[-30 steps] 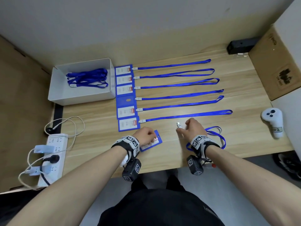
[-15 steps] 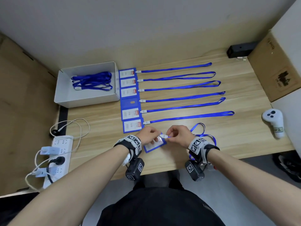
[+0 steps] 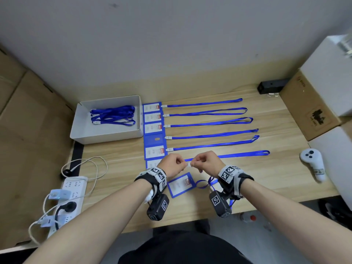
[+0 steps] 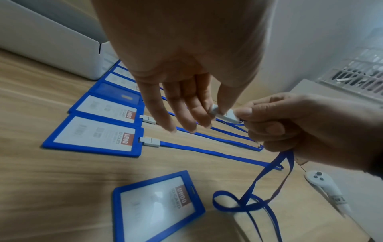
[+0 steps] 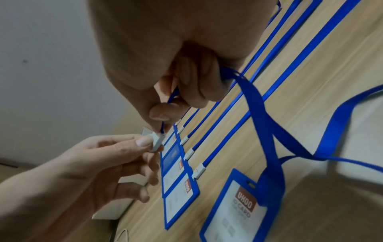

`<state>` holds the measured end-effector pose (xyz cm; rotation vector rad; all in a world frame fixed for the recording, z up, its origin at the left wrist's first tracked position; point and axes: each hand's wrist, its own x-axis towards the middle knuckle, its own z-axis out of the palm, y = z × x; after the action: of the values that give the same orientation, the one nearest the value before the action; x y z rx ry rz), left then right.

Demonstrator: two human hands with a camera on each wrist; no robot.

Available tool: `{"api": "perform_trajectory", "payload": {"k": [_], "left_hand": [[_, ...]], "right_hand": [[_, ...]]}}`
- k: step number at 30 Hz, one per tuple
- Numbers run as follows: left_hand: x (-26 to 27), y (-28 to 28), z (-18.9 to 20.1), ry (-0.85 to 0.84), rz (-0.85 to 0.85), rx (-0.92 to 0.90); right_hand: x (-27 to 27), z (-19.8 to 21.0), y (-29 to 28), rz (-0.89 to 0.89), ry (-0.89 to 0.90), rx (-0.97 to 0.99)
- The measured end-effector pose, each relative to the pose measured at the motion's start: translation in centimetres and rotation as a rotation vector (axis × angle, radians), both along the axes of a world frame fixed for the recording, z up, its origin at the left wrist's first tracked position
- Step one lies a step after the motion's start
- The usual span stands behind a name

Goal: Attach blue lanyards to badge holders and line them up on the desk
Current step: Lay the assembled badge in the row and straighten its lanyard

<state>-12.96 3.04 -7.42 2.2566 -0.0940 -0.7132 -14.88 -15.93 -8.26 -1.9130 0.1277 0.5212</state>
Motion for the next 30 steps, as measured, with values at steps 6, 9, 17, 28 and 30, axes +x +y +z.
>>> {"api": "perform_trajectory", "payload": {"k": [6, 9, 17, 28, 30], "left_hand": [[0.0, -0.3, 1.0, -0.071, 0.007, 0.048], [0.3, -0.6, 1.5, -0.085, 0.043, 0.02], [1.3, -0.8, 2.0, 0.062, 0.077, -0.133], [-0.8, -0.7, -3.9, -0.003, -0.017, 0.125], [-1.7, -0.6, -5.6, -0.018, -0.135, 0.275]], "right_hand": [[0.0, 0.8, 0.6, -0.07, 0.003, 0.058], [0.3, 1.1, 0.7, -0.091, 0.007, 0.081], [1.6, 1.1, -1.2, -0.085, -0.104, -0.034], [-0.6, -2.9, -3.9, -0.051, 0.097, 0.021], [-1.3, -3.6, -4.5, -0.055, 0.118, 0.022]]}}
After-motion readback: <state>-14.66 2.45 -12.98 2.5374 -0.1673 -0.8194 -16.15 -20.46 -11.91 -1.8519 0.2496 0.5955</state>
